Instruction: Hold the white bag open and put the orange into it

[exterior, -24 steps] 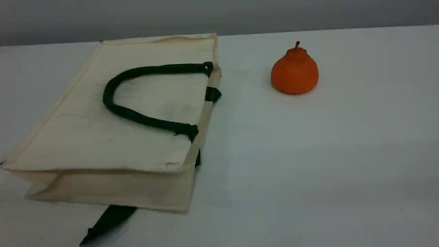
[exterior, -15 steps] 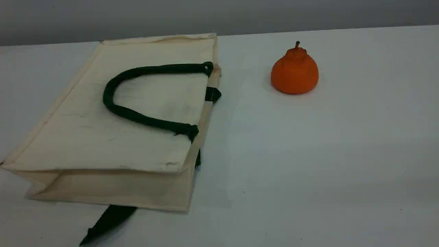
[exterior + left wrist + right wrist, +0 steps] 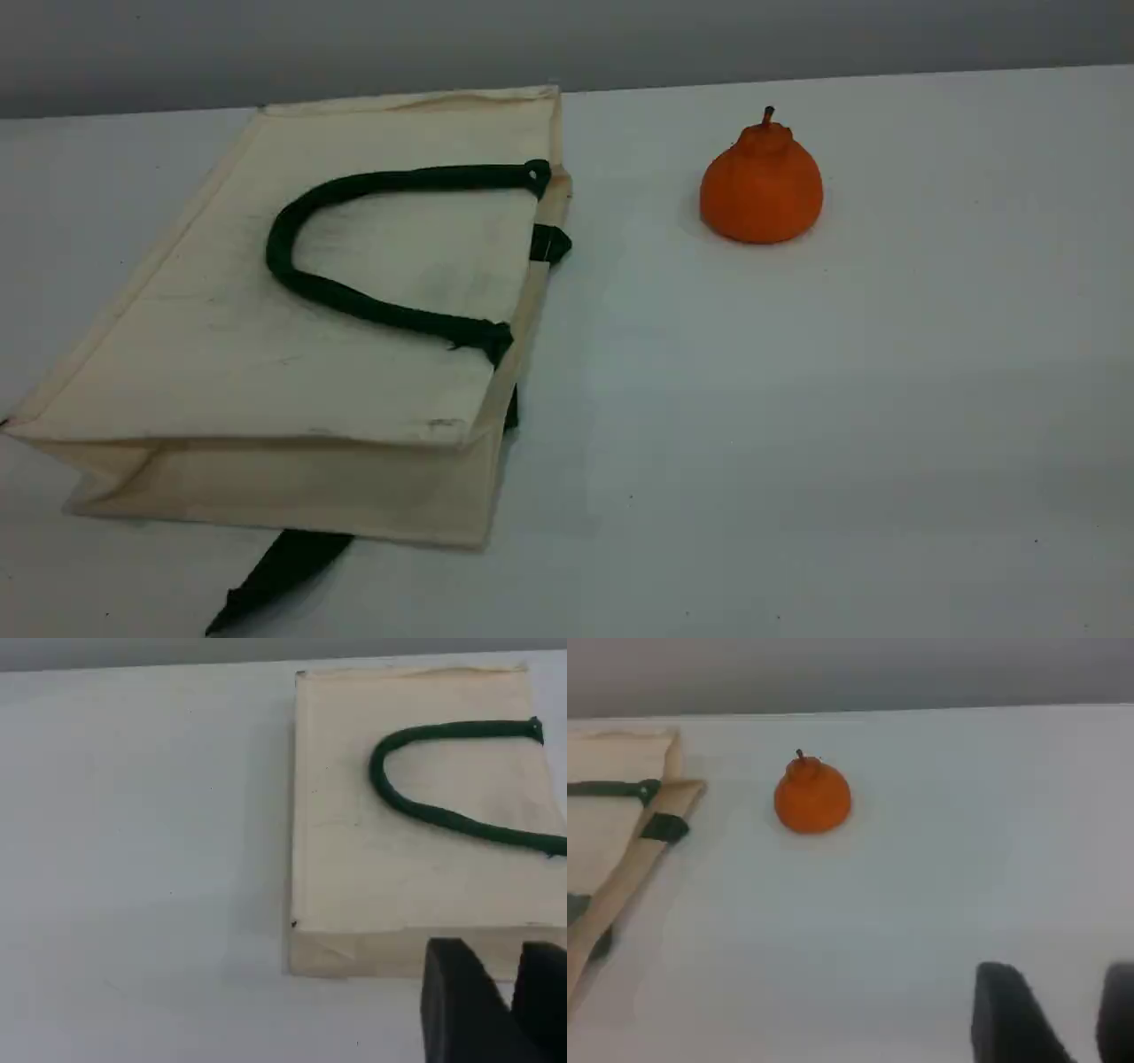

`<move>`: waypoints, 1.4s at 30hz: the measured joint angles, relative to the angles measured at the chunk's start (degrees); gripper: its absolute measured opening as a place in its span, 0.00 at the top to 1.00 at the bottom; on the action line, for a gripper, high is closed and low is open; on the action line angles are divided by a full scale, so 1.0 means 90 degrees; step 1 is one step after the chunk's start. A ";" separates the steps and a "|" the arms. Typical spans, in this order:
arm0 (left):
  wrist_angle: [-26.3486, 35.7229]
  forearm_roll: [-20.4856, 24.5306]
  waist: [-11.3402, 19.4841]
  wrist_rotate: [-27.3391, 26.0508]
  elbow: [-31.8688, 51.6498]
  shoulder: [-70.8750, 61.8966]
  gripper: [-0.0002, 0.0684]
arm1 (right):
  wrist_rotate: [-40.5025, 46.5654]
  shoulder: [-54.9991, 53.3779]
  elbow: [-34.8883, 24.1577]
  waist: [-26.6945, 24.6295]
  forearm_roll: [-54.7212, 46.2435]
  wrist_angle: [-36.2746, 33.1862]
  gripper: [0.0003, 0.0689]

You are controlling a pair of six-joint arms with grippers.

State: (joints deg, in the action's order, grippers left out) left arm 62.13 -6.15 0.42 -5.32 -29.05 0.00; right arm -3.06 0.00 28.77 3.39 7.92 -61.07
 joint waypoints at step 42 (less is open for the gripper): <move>-0.0175 -0.0729 -0.0019 0.0539 -0.0039 -0.0357 0.62 | -0.0072 0.0000 0.0006 0.0000 0.0423 0.0034 0.65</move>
State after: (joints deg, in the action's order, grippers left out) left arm 60.55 -12.71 0.25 -0.47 -29.40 -3.21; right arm -3.71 0.00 28.83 3.39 11.73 -60.76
